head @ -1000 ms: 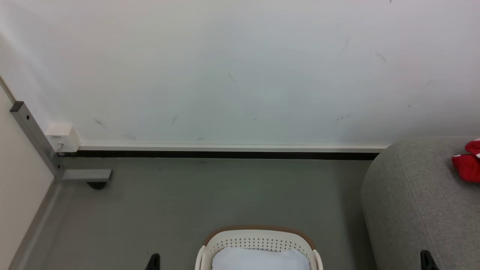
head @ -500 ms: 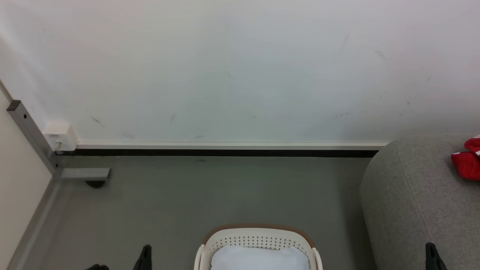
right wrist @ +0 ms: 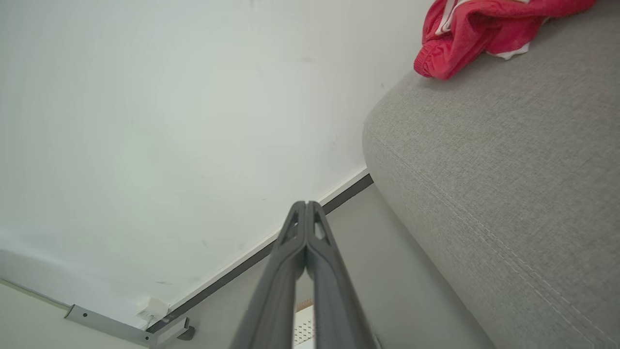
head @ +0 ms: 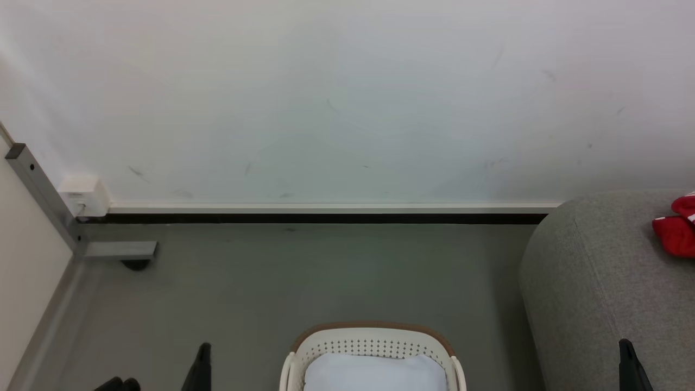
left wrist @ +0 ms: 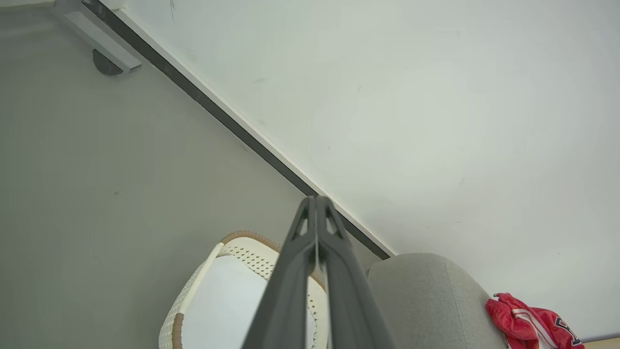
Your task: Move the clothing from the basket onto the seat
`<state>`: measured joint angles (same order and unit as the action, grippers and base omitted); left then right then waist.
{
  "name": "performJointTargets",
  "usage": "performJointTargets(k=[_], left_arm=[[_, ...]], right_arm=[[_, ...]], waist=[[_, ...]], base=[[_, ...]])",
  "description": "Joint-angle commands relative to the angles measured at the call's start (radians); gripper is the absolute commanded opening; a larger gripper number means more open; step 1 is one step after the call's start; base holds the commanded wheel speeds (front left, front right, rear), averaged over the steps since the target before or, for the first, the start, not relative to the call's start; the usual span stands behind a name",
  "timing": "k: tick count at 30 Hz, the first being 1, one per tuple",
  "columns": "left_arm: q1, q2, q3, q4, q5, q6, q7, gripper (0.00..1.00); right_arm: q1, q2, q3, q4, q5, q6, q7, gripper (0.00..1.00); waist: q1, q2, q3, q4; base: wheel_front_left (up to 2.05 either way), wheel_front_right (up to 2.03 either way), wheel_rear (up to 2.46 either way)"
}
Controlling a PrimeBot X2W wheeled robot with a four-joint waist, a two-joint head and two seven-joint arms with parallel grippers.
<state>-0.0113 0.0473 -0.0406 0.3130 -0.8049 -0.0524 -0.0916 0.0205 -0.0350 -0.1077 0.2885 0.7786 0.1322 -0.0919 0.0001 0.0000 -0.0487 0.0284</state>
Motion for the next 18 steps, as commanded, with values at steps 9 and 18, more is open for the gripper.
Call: performJointTargets(k=[9,18], left_arm=[[-0.037,0.003,0.03,-0.025,-0.146,-0.016,0.034,0.0],[-0.047,0.003,0.051,-0.031,-0.249,-0.026,0.062,0.0]], right_arm=[[-0.041,-0.013,-0.004,-0.021,0.148,-0.001,0.034,0.0],[-0.056,-0.014,-0.005,-0.025,0.256,-0.001,0.062,0.0]], waist=[[-0.0001,0.0,0.006,-0.003],[-0.0001,0.0,0.011,-0.006]], base=[[0.0,0.0,0.0],[0.0,0.0,0.0]])
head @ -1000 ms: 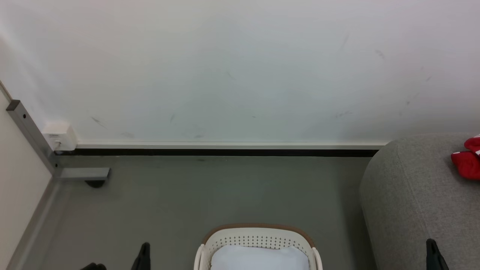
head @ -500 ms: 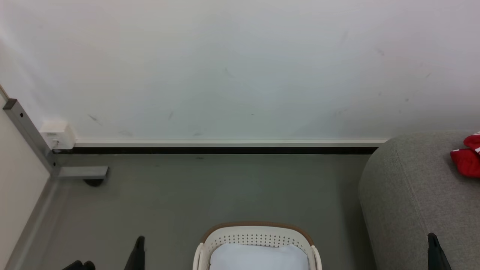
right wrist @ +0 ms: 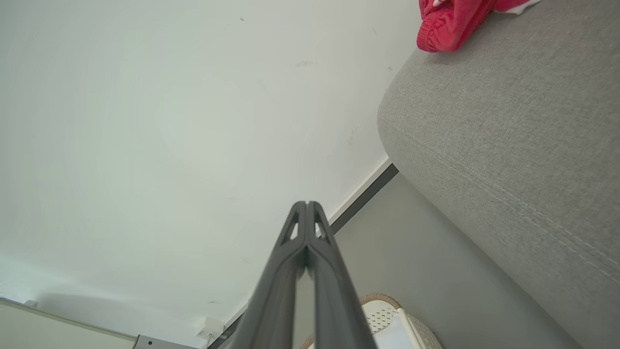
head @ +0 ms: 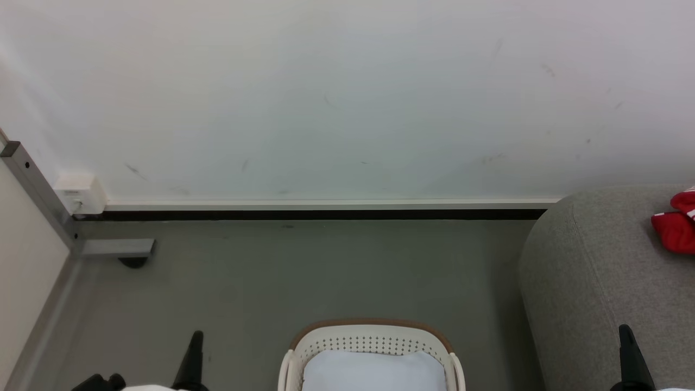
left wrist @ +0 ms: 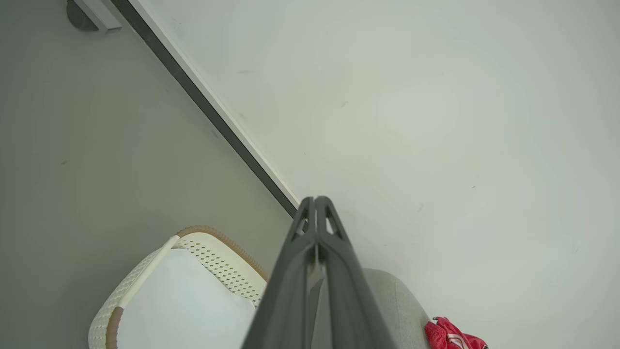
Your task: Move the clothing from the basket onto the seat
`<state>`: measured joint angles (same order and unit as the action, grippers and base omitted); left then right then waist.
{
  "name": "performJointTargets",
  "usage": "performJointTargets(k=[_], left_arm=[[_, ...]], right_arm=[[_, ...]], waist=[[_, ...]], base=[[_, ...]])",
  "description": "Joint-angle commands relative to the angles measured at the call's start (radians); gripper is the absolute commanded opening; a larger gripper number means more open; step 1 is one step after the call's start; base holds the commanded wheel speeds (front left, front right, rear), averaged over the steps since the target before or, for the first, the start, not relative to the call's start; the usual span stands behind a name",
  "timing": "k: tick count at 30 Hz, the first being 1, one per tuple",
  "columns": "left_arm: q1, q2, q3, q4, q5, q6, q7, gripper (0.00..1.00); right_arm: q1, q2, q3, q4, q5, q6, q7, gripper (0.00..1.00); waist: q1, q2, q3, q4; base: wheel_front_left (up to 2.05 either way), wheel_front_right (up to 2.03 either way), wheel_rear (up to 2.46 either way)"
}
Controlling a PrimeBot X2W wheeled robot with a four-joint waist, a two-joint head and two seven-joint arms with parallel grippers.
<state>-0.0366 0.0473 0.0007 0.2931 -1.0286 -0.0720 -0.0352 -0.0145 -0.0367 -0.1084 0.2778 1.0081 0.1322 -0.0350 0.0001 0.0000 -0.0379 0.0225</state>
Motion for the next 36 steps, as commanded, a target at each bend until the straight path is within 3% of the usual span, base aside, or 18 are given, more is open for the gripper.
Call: performJointTargets(k=[1,36], left_arm=[[-0.023,0.003,0.012,-0.012,-0.038,-0.008,0.008,0.0],[-0.056,0.004,0.074,-0.035,-0.361,-0.04,0.093,0.0]], right_arm=[[-0.022,-0.013,-0.004,-0.014,0.039,-0.001,0.008,0.0],[-0.071,-0.017,-0.006,-0.027,0.371,-0.002,0.093,0.0]], waist=[[-0.0001,0.0,0.001,-0.001],[-0.0001,0.0,0.022,-0.012]], base=[[0.0,0.0,0.0],[0.0,0.0,0.0]])
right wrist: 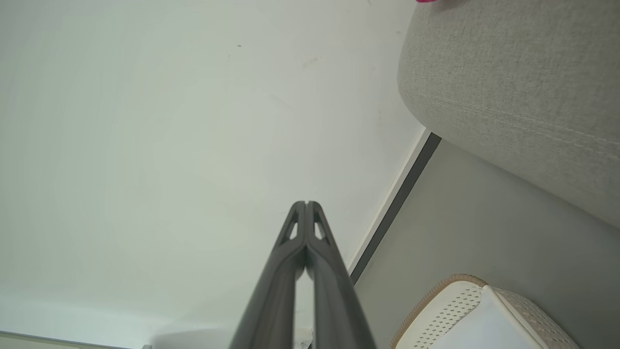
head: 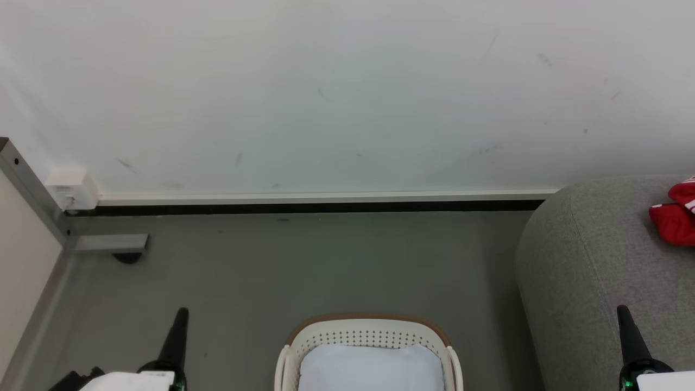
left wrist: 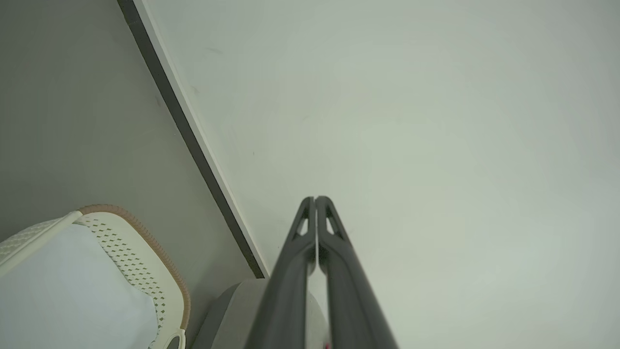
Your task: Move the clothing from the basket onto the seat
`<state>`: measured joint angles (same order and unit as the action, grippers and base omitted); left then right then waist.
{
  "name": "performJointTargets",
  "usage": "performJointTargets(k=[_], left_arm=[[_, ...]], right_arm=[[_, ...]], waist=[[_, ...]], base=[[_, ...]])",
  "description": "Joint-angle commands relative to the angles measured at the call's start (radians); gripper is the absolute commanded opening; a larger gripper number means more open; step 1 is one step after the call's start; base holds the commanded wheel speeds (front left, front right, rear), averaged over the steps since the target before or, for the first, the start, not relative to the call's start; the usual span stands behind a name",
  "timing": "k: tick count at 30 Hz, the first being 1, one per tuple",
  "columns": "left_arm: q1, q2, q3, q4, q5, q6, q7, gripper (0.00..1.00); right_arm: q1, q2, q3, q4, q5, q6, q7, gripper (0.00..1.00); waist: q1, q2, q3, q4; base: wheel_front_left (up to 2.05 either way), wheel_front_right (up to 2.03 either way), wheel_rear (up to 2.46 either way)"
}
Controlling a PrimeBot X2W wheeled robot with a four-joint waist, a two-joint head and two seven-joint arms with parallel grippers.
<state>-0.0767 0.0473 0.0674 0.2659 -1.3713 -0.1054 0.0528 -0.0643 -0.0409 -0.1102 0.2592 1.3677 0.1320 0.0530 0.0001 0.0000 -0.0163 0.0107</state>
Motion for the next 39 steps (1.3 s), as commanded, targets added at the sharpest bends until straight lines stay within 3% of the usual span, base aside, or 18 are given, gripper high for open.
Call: performJointTargets(k=[1,29,39], left_arm=[[-0.016,0.004,0.009,-0.008,-0.024,-0.008,0.009,0.0],[-0.036,0.005,0.048,-0.021,-0.23,-0.028,0.061,0.0],[-0.037,0.005,0.05,-0.023,-0.247,-0.027,0.065,0.0]], right_arm=[[-0.022,-0.012,-0.005,-0.009,0.02,-0.002,0.008,0.0],[-0.049,-0.013,-0.006,-0.017,0.237,-0.002,0.061,0.0],[-0.052,-0.013,-0.006,-0.017,0.246,-0.002,0.065,0.0]], waist=[[-0.0001,0.0,0.001,0.0],[-0.0001,0.0,0.018,-0.01],[-0.0001,0.0,0.019,-0.011]], base=[[0.0,0.0,0.0],[0.0,0.0,0.0],[0.0,0.0,0.0]])
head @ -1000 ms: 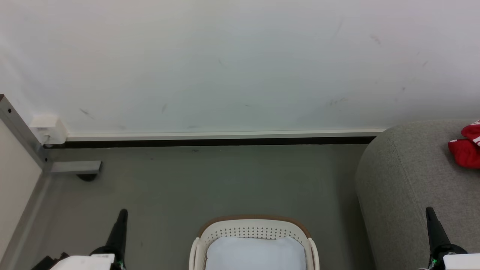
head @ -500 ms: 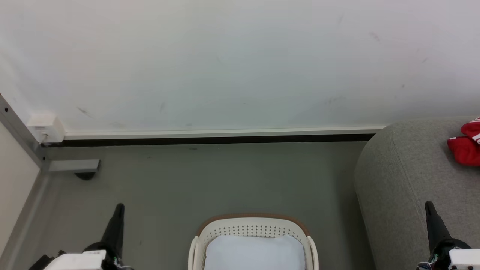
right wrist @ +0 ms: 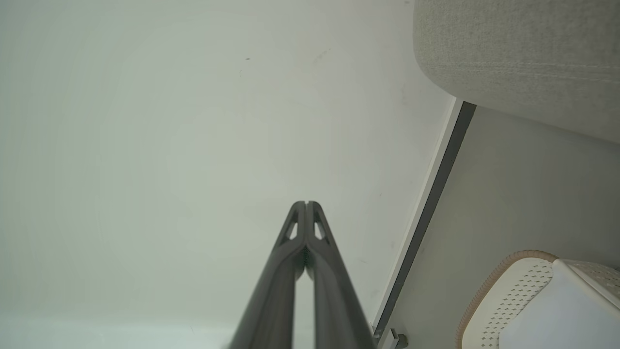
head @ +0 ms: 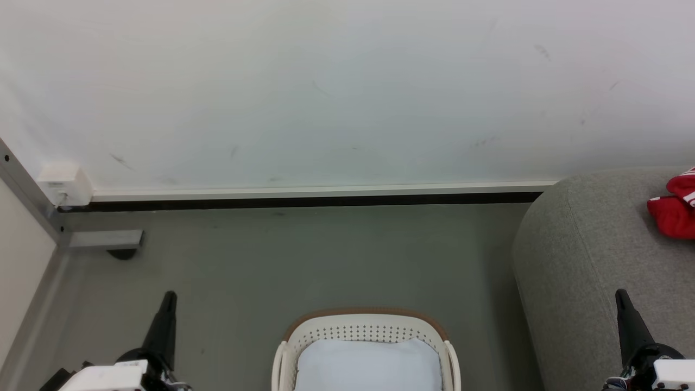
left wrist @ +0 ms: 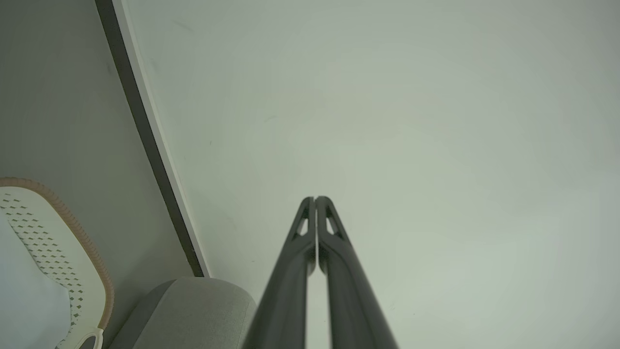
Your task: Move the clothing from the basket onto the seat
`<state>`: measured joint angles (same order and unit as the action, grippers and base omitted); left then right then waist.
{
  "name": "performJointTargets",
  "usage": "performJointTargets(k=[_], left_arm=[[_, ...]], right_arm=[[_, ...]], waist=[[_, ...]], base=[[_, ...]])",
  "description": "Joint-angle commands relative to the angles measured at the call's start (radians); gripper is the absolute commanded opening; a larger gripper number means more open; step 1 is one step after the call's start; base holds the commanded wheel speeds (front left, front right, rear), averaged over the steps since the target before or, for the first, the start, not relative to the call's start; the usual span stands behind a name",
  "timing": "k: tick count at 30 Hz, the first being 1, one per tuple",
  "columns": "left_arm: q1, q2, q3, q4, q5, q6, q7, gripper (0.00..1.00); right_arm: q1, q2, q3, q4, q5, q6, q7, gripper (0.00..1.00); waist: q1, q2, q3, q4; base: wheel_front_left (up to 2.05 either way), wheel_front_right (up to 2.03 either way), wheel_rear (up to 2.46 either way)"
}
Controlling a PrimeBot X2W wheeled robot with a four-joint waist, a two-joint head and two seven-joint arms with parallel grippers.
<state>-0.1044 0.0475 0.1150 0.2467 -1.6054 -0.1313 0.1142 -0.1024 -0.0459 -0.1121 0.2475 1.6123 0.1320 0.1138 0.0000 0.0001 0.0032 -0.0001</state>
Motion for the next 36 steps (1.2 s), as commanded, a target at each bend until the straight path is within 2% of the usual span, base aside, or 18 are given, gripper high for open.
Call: performJointTargets(k=[1,36], left_arm=[[-0.009,0.005,0.002,-0.003,-0.013,-0.001,0.004,0.0],[-0.009,0.005,0.002,-0.004,-0.014,-0.001,0.004,0.0]], right_arm=[[-0.014,-0.008,-0.004,-0.005,0.001,-0.002,0.004,0.0],[-0.013,-0.008,-0.004,-0.005,0.001,-0.002,0.004,0.0]], waist=[[0.0,-0.0001,0.0,0.0],[0.0,-0.0001,0.0,0.0]], base=[[0.0,0.0,0.0],[0.0,0.0,0.0]])
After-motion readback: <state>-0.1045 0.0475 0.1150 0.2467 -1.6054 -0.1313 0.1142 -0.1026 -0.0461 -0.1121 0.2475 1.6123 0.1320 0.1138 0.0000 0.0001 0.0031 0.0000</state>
